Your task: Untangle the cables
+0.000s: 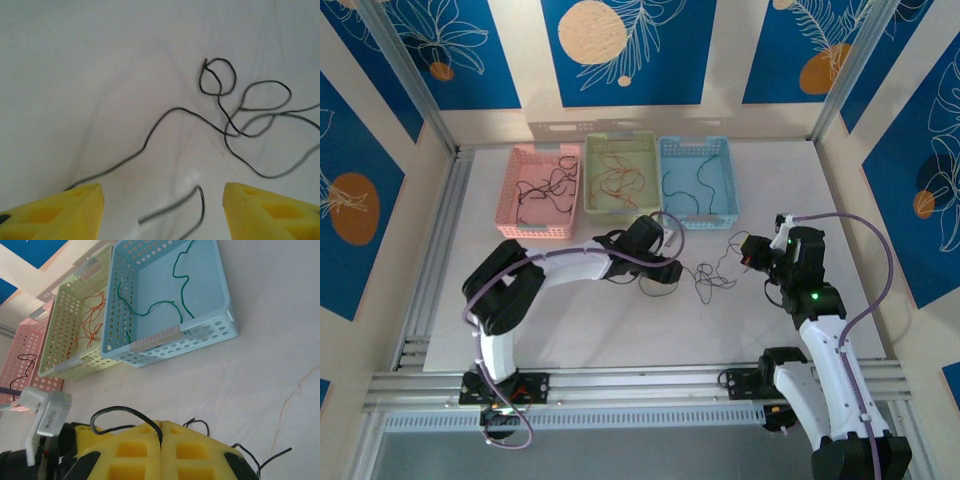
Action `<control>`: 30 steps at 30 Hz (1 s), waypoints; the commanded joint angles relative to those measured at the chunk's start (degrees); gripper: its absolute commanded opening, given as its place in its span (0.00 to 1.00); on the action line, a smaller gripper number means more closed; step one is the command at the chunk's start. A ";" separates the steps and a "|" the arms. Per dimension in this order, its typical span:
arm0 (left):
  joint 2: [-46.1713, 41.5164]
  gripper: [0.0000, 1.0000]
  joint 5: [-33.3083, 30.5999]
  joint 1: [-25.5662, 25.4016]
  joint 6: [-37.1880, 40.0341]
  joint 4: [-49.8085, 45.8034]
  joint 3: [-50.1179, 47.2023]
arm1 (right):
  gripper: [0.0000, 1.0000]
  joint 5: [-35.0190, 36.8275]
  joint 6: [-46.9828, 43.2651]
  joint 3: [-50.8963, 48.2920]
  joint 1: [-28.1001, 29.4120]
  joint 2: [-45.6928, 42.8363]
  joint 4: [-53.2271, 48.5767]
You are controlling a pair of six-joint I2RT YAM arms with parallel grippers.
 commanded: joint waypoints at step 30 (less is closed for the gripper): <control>-41.17 0.00 -12.52 45.29 17.81 -48.74 30.43 | 0.00 4.02 1.44 -3.78 -3.50 0.05 1.44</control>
